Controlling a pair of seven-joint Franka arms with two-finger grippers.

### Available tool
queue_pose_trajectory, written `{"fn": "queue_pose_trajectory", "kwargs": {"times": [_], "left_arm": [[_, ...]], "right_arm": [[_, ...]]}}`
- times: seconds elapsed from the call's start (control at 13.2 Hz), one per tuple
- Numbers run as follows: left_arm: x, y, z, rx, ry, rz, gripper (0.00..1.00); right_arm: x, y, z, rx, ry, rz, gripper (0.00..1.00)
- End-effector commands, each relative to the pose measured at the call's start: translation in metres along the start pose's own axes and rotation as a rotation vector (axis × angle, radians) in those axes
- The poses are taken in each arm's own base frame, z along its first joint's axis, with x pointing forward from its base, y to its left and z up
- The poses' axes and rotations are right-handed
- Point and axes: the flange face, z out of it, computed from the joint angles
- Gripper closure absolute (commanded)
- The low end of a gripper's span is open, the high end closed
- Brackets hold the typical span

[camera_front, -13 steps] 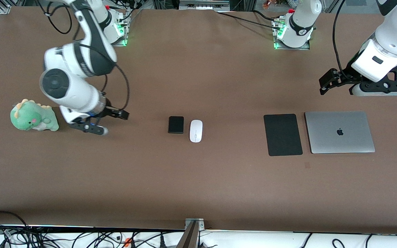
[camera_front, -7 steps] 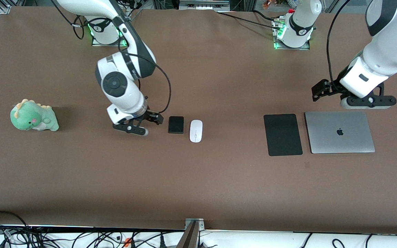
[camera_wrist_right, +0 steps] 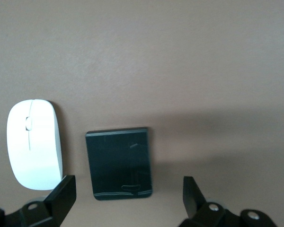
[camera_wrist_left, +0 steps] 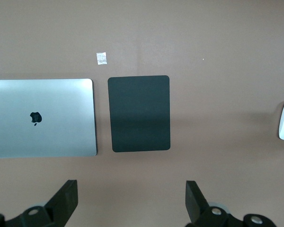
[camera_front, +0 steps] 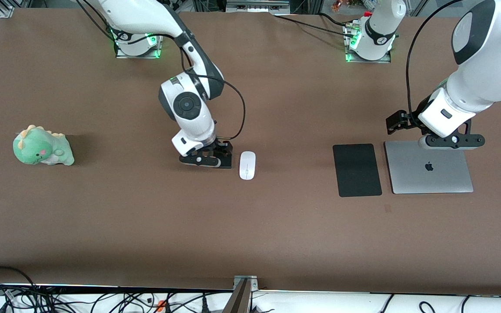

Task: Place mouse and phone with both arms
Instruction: 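Close the right gripper on the black phone and lift it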

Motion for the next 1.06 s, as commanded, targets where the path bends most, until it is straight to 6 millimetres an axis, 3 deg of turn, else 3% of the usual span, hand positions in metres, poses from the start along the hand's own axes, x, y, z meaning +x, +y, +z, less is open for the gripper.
{"fn": "queue_pose_trajectory", "kwargs": {"times": [0.0, 0.23, 0.84, 0.99], "left_arm": [[0.013, 0.008, -0.011, 0.015, -0.061, 0.035, 0.0], [0.026, 0.013, -0.018, 0.028, -0.112, 0.046, 0.0], [0.026, 0.012, -0.018, 0.022, -0.113, 0.058, 0.0], [0.026, 0.011, -0.018, 0.009, -0.112, 0.164, 0.0]], "right_arm": [[0.002, -0.007, 0.02, 0.005, 0.047, -0.04, 0.0], [0.0, -0.006, 0.036, -0.004, 0.053, -0.107, 0.0], [-0.013, -0.016, 0.074, 0.013, 0.085, -0.14, 0.0], [-0.014, -0.015, 0.076, 0.009, 0.081, -0.144, 0.09]]}}
